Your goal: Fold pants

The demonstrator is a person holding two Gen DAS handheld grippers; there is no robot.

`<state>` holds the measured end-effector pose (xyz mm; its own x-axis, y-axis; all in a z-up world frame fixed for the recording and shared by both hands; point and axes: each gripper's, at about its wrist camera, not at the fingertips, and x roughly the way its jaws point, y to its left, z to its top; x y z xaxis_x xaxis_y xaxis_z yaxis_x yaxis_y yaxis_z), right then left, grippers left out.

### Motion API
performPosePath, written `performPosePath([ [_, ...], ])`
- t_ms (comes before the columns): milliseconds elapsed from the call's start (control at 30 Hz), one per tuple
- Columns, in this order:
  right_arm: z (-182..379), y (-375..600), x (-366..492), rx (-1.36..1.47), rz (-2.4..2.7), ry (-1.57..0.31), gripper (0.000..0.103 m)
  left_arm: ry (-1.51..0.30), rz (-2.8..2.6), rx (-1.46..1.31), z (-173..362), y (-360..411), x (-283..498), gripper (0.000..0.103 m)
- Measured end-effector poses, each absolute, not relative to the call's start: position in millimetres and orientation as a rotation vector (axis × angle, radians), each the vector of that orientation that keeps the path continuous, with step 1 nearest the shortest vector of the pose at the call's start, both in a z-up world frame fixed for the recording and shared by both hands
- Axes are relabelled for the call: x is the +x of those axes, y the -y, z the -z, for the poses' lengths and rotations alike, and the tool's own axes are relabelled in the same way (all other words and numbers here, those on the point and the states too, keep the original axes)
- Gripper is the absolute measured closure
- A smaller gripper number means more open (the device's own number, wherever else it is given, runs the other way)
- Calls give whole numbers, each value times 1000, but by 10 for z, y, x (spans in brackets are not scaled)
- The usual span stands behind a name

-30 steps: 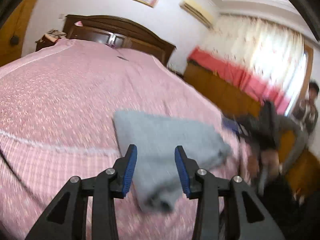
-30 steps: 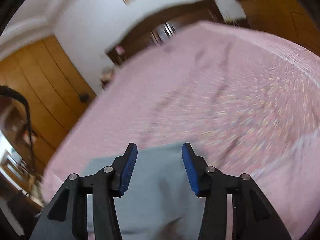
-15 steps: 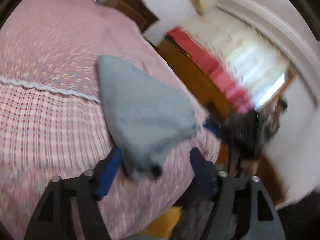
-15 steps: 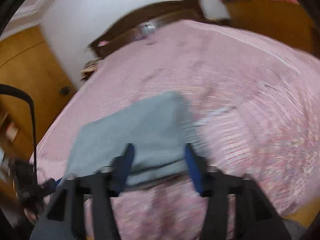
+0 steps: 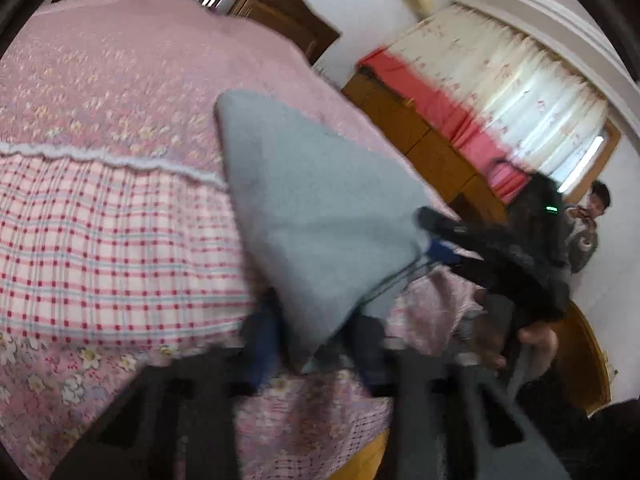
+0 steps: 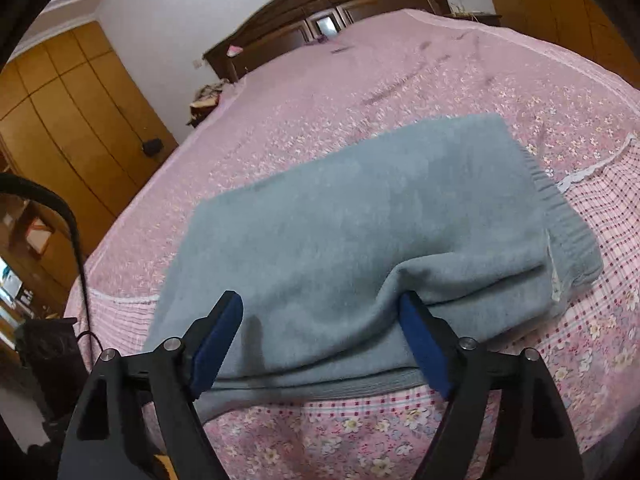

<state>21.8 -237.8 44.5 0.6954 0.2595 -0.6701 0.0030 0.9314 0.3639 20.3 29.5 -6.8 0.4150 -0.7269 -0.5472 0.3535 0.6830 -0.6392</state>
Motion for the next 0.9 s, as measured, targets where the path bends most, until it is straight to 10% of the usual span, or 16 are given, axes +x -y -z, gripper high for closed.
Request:
performPosePath([
  [367,-156,2275,269,188,-29,-920,35,-667,354,299,-191,27,-465,101],
  [567,-178,2299,290,207,-14,-899,36,-759,423,-55,-156,-452,-207,102],
  [700,-210,2198,197,162,-16,-879,35,-765,588,-170,-241,-484,-221,63],
  [900,-204,2233,174,196,-36,-874,34,-773,645,-38,-279,-93,-318,60],
])
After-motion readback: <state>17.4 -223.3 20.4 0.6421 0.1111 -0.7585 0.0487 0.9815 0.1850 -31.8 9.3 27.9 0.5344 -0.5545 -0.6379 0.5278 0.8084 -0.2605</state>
